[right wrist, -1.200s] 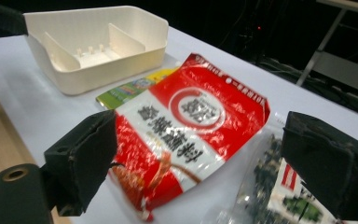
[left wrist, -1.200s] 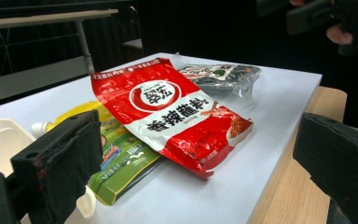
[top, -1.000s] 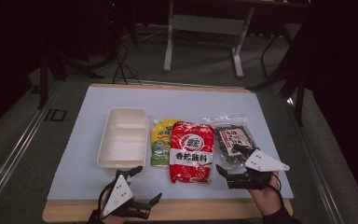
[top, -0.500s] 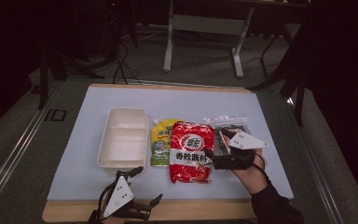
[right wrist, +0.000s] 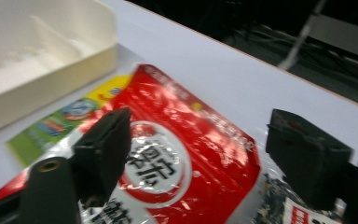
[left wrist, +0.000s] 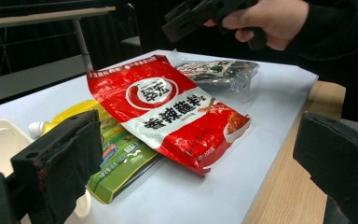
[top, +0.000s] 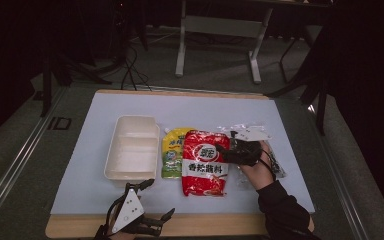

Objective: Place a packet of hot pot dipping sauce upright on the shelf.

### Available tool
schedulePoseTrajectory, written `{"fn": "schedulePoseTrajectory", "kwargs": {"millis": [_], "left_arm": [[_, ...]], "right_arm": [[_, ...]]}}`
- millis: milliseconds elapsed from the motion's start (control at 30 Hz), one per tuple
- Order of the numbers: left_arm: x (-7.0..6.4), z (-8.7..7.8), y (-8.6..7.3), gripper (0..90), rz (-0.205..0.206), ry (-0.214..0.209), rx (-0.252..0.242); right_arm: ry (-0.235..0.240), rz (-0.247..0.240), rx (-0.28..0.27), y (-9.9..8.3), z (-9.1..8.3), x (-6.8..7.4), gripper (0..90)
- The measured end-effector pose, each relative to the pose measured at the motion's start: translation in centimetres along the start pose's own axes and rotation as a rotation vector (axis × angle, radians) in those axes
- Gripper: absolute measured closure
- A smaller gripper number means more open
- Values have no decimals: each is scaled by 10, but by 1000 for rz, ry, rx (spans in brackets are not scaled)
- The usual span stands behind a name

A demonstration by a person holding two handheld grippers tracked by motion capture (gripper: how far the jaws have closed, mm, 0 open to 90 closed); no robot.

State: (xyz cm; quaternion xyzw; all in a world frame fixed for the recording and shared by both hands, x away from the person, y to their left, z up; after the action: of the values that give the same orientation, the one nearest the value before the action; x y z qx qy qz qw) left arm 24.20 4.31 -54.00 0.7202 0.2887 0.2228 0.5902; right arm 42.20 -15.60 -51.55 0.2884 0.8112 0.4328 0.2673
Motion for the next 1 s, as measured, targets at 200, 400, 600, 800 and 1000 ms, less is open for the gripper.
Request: {"fn": "schedulePoseTrajectory", "kwargs": {"millis": [200, 400, 600, 800, 1000], "left_arm": [[-1, 1, 0, 26, 8, -1, 3], [-1, 1, -1, 26, 10, 0, 7], [-1, 2, -1, 26, 10, 2, 8], [0, 2, -2, 26, 9, 2, 10], [1, 2, -2, 26, 6, 5, 8]], "right_arm": [[-10, 40, 42, -10, 17, -11, 289], [-8, 51, 87, -23, 34, -20, 284], [2, 69, 118, -31, 45, -28, 273], [47, 123, 141, -37, 50, -29, 307], [78, 112, 176, -42, 50, -27, 551]]}}
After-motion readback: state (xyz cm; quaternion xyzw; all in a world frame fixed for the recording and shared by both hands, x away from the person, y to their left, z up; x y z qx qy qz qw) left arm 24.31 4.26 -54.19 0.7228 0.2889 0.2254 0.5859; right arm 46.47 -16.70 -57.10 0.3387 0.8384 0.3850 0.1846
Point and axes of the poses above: each handheld gripper's, and its own axes: z roughly forward along the jaws, y roughly out of its top, x roughly to its left, the point moved 10 cm from there along z, roughly forward along the jaws, and after that the axes turned 6 degrees about -z, right-handed, at the moved point
